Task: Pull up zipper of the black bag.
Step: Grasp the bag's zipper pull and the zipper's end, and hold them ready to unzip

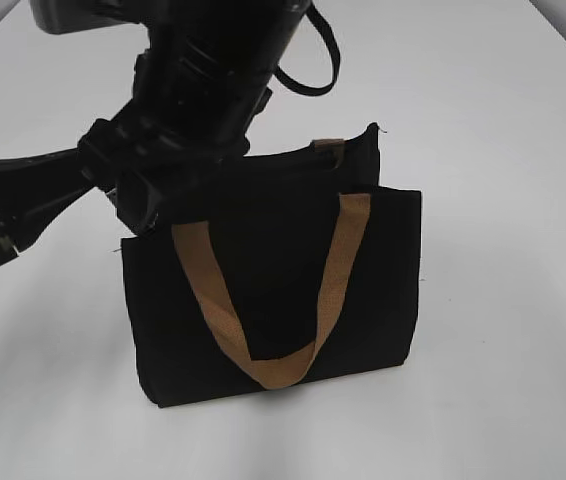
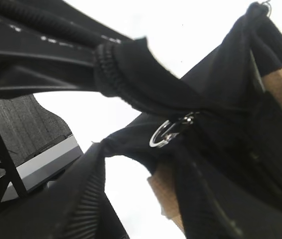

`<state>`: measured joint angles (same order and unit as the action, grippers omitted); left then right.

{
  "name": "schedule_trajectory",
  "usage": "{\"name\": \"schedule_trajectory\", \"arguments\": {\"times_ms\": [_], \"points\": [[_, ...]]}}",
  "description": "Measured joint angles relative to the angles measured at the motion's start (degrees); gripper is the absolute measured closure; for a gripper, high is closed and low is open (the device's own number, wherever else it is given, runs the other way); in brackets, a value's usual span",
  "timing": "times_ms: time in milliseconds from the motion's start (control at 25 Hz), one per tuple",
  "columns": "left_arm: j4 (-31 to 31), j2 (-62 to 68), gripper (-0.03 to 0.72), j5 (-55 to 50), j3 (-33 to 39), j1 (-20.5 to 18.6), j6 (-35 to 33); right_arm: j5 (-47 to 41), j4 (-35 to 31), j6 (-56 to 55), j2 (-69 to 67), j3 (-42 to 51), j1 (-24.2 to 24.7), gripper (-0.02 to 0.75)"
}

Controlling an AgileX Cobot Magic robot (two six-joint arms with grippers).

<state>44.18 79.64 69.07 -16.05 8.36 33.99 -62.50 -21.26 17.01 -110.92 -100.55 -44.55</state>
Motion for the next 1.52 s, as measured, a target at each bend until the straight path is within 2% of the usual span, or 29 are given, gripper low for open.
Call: {"name": "schedule_trajectory", "arguments": {"times_ms": [200,480,760,1080,1360,1520], "points": [[4.47,0.00,0.684,-0.31,0.00,-1.24,0.00,0.76,0.37,0.07,-1.72,0.00,0.00,0.383],[7.58,-0.69,0.684,-1.52,0.00,-1.31,0.00,2.73,4.13,-0.78,-1.72,0.00,0.00,0.387],[8.96,-1.35,0.684,-2.09,0.00,-2.16,0.00,4.15,4.44,-1.05,-2.16,0.00,-0.10,0.419],[9.81,-2.20,0.684,-3.63,0.00,-4.25,0.00,4.70,4.55,-1.08,-0.95,0.00,-0.10,0.421],[11.64,-3.90,0.684,-12.39,0.00,-4.80,0.00,4.81,4.55,-1.08,-1.68,0.00,-0.10,0.421],[9.94,-5.27,0.684,-16.75,0.00,-4.82,0.05,5.03,4.55,-0.96,-1.79,0.00,-0.10,0.421]]}}
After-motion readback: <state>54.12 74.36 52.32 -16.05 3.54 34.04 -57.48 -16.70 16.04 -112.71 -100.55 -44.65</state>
